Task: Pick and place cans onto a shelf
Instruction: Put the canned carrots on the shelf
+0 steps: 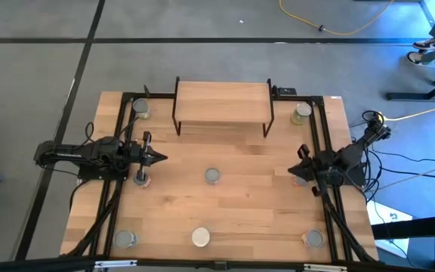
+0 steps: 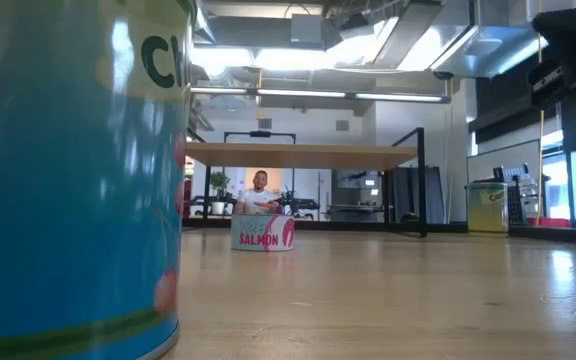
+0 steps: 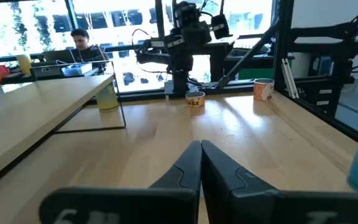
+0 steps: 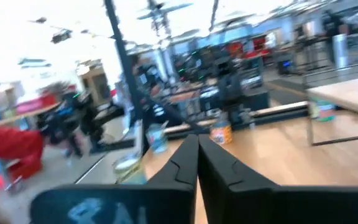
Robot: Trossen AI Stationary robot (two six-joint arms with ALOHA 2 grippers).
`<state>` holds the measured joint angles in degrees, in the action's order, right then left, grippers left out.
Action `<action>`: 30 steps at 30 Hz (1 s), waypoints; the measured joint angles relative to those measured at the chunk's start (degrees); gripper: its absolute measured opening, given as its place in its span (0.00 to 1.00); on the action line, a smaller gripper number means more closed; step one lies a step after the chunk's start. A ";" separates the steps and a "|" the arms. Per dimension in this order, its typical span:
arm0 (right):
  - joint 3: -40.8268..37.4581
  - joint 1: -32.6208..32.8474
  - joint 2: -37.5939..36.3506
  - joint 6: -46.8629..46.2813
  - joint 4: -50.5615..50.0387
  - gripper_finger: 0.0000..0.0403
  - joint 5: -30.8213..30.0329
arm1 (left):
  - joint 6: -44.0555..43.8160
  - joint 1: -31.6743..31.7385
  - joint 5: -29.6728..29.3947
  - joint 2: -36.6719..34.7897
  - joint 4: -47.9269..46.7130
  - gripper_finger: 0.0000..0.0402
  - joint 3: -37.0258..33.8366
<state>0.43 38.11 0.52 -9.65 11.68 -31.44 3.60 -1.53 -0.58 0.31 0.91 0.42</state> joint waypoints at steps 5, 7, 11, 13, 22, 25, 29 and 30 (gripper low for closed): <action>2.64 0.00 0.02 4.00 -1.45 0.01 -10.24 | -1.19 -0.01 0.05 -0.01 1.77 0.00 -0.01; 5.54 0.00 0.24 6.62 -4.67 0.01 -14.55 | -1.51 -0.01 -0.52 -0.01 2.92 0.00 -0.01; 14.16 -0.02 2.74 7.39 -14.61 0.01 -22.62 | -1.95 -0.01 -2.76 0.00 3.72 0.00 0.08; 19.14 -0.02 5.41 5.66 -21.21 0.01 -25.47 | -1.99 -0.01 -3.68 0.00 3.62 0.00 0.42; 43.17 -0.29 24.31 -11.46 -48.76 0.00 -32.43 | -4.48 0.01 -15.55 0.26 2.52 0.00 3.93; 51.29 -2.02 30.94 -24.07 -61.56 0.00 -32.67 | -4.51 0.01 -15.85 1.26 -0.24 0.00 7.40; 61.09 -7.20 39.74 -43.08 -81.75 0.00 -24.76 | -4.52 0.01 -16.34 5.07 -7.78 0.00 13.80; 63.29 -9.04 41.88 -48.18 -86.77 0.00 -22.14 | -4.52 0.01 -16.49 6.45 -9.56 0.00 15.49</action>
<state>63.71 29.07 42.40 -57.83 -75.09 -53.58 -0.93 -1.52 -17.07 6.76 -8.65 15.91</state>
